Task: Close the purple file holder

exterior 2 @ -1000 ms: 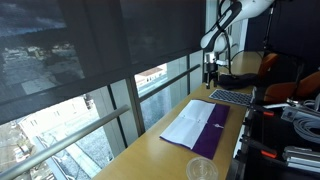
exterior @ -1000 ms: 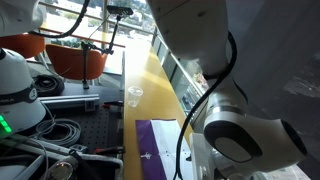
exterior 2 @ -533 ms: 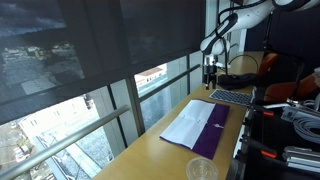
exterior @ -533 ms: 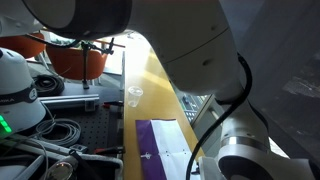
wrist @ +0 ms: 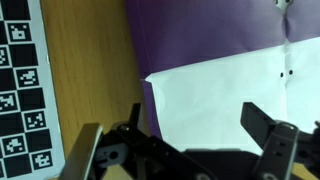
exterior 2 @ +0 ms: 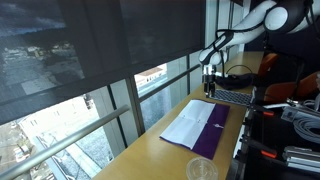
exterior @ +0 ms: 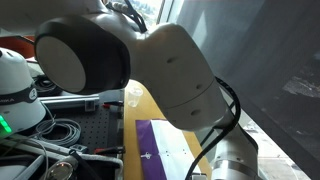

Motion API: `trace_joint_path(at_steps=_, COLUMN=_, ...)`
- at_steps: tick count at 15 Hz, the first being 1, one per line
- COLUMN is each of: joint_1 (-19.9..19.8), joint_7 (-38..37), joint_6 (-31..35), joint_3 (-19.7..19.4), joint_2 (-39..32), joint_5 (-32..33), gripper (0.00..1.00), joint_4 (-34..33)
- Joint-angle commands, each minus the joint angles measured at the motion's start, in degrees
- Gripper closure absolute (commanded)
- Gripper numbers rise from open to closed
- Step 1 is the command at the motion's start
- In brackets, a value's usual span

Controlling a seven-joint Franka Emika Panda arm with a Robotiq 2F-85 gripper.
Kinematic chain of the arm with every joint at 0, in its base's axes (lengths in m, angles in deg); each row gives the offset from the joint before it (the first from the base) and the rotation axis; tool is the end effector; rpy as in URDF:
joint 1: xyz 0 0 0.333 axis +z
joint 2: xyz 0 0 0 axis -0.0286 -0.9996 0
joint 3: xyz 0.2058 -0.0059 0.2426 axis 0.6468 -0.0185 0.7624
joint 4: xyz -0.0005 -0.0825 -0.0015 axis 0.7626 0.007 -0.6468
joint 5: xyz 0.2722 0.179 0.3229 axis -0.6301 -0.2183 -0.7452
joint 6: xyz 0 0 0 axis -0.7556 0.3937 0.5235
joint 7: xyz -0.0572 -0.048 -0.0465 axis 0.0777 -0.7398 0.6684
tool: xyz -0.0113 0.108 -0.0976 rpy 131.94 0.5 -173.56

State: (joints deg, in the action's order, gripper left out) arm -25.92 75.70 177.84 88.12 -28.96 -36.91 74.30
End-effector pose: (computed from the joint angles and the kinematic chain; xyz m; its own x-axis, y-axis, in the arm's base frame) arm 0.6852 -0.3340 -0.0228 0.9787 -0.0190 -0.2046 -0.0844 -0.9450 -0.3160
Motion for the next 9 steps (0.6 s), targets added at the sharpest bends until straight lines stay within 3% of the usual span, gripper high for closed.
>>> trace_joint_path(at_steps=1, joint_1=-0.6, joint_7=1.3, joint_6=-3.4, joint_3=0.9, joint_2=-5.3, joint_5=1.6, gripper=0.00, joint_4=-7.5)
trace_joint_path(at_steps=9, joint_1=-1.1, joint_7=2.6, joint_6=-7.5, joint_3=1.0, joint_2=-11.0, joint_5=1.7, gripper=0.00, joint_4=-15.2)
